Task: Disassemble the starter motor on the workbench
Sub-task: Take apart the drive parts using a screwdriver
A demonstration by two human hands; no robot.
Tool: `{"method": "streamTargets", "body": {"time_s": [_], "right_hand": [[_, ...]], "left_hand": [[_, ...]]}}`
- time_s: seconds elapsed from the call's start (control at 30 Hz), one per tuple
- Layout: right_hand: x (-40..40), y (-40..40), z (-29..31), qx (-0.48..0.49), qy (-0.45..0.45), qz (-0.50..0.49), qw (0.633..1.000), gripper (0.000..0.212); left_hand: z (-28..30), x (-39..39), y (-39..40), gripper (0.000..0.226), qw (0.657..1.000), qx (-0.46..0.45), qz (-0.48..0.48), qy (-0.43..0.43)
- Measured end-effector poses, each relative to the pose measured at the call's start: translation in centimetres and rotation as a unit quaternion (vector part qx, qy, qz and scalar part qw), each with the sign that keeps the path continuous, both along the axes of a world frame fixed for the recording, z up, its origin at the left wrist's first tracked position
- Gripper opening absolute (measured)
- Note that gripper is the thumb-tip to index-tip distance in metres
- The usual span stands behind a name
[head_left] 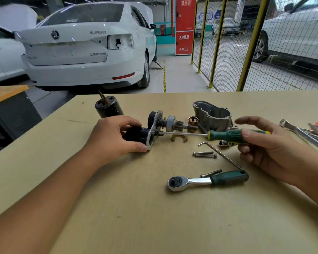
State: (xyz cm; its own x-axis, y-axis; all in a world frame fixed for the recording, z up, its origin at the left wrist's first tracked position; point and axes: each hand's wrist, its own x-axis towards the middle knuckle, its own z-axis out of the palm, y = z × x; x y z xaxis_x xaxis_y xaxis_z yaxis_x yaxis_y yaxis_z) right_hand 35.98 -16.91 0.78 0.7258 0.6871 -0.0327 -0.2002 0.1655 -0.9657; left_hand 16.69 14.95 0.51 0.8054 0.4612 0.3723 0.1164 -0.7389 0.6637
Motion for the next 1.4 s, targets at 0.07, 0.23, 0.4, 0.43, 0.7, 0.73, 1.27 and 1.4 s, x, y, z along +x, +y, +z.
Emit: {"method": "streamTargets", "body": {"time_s": [0.07,0.23,0.4,0.43,0.7,0.73,1.27,1.4], "right_hand": [[0.08,0.11,0.2,-0.053,0.0,-0.013,0.999,0.045],[0.67,-0.41,-0.19,-0.006,-0.025,0.003,1.0,0.058],[0.13,0.11,-0.15,-0.027,-0.003,-0.003,1.0,0.069],[0.1,0.17,0.01,-0.049,0.001,-0.017,0.999,0.064],[0.18,-0.2,-0.28,-0.004,-0.013,0.015,1.0,0.058],[0.13,-0.03,-0.2,-0.018,-0.009,0.01,1.0,0.05],[0.71,-0.23,-0.04,-0.091,-0.024,0.013,0.995,0.043],[0.95,-0.31,-0.67,-0.025,0.001,0.007,1.0,0.062]], "left_hand": [[0.02,0.01,-0.01,0.059,1.0,-0.001,0.001,-0.001],[-0.05,-0.02,-0.02,0.06,1.0,0.0,0.0,0.001],[-0.07,-0.03,0.05,0.059,1.0,0.002,-0.001,-0.003],[-0.05,-0.05,0.04,0.059,1.0,0.003,-0.002,-0.003],[-0.11,0.04,0.02,0.061,1.0,-0.001,0.005,0.001],[-0.1,0.04,0.04,0.061,1.0,-0.001,0.005,0.002],[-0.13,0.03,0.22,0.058,1.0,-0.003,-0.002,-0.003],[-0.23,-0.01,0.27,0.059,1.0,-0.004,-0.003,-0.003]]}}
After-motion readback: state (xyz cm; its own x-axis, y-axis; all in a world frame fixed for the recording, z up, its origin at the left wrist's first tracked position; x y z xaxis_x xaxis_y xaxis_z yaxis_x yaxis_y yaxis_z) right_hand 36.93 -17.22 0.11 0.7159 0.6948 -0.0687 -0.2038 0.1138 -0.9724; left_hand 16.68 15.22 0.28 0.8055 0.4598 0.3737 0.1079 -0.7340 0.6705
